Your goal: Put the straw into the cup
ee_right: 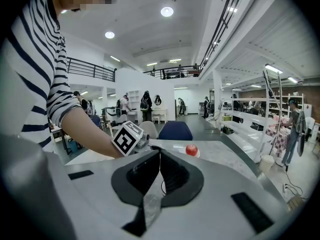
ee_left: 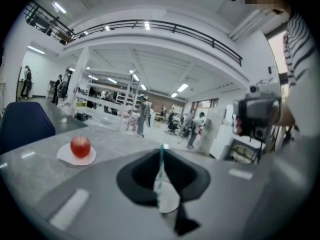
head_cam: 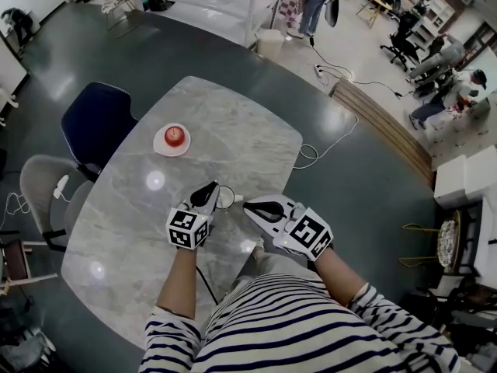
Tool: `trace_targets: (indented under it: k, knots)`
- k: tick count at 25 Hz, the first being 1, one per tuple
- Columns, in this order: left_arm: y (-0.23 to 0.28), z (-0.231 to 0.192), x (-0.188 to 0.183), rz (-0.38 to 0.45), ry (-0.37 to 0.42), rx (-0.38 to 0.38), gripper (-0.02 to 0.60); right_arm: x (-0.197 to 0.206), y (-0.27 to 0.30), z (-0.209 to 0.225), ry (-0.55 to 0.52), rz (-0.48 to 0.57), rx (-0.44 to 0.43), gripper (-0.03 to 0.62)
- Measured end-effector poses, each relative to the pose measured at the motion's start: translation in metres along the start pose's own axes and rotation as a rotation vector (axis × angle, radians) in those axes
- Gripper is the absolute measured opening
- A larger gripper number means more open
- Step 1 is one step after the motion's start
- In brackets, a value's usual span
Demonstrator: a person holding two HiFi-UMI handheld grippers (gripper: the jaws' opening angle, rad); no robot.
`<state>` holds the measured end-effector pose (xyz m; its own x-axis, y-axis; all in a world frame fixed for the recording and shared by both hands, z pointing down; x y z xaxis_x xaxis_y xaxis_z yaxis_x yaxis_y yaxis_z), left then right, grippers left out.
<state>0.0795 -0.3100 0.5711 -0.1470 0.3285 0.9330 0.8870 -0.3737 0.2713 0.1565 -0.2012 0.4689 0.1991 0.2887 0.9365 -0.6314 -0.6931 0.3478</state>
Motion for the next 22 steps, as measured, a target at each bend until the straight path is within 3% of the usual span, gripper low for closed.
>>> trace_targets:
  k: [9,22]
  knots:
    - [-0.004,0.0,-0.007,0.021,0.019,-0.009,0.065,-0.001,0.0,-0.001,-0.003,0.0,-0.003,0.007]
    - [-0.021,0.003,-0.03,0.102,0.032,-0.024,0.067,-0.005,0.002,-0.004,-0.013,0.008,-0.014,0.008]
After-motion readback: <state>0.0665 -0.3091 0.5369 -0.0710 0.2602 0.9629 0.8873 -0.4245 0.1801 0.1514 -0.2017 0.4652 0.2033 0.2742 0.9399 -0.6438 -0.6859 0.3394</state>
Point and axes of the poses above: the fingertips, and each gripper's own axes: y forward along the fingers, z to its right, x out of its underside, the point moved 4 cm from there along -y, backward along the fingers, and after that the axes turned 2 degrees about z, right-handed, at the moved point
